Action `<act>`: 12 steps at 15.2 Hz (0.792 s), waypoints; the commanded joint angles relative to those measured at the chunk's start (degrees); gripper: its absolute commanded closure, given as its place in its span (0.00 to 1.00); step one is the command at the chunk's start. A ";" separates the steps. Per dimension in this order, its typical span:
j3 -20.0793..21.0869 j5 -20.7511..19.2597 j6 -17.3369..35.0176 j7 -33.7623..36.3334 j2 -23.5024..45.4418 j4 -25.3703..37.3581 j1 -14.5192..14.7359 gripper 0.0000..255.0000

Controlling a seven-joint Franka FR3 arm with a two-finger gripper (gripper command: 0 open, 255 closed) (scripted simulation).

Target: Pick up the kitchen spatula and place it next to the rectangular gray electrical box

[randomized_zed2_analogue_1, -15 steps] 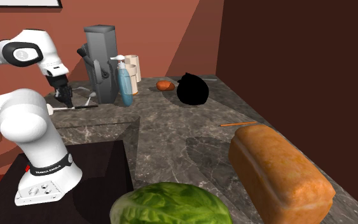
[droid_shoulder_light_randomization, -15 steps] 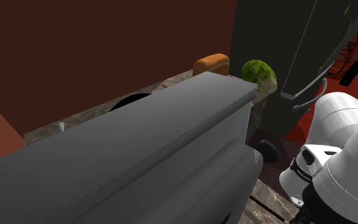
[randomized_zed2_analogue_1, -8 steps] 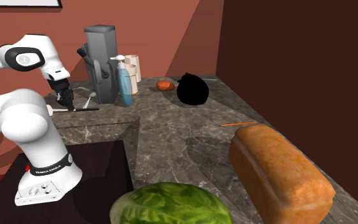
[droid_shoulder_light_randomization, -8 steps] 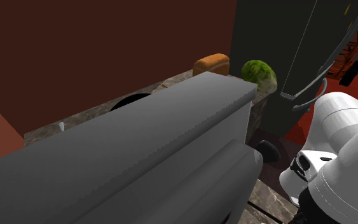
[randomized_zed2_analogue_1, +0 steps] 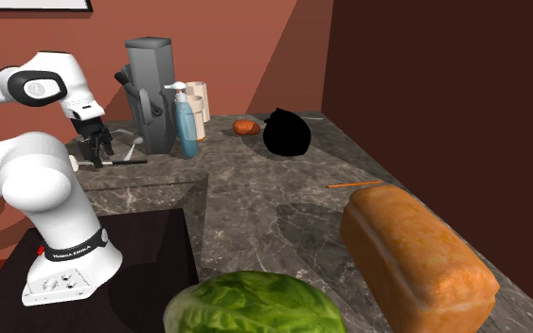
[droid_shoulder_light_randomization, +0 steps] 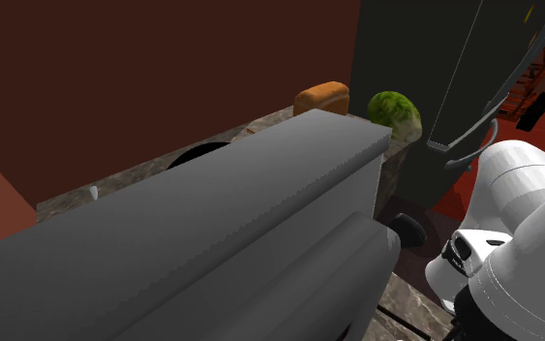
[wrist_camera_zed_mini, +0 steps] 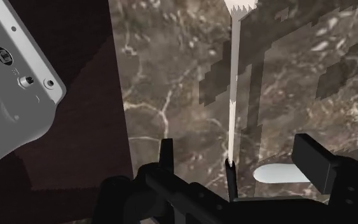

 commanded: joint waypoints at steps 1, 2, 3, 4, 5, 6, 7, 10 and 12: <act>0.00 0.00 0.01 -0.04 0.00 -0.04 0.00 0.00; -2.34 -2.16 -1.07 -0.05 0.05 1.08 -0.66 0.00; -4.57 -4.21 -2.15 -0.07 0.19 2.29 -1.36 0.00; -6.70 -6.17 -3.20 -0.09 0.44 3.58 -2.06 0.00; -8.31 -7.64 -4.00 -0.10 0.72 4.66 -2.63 0.00; -8.31 -7.64 -4.01 -0.11 0.70 4.66 -2.63 0.00; -8.31 -7.64 -4.02 -0.11 0.70 4.66 -2.64 0.00; -8.31 -7.64 -4.01 -0.11 0.70 4.66 -2.63 0.00; -8.31 -7.64 -4.01 -0.11 0.70 4.66 -2.63 0.00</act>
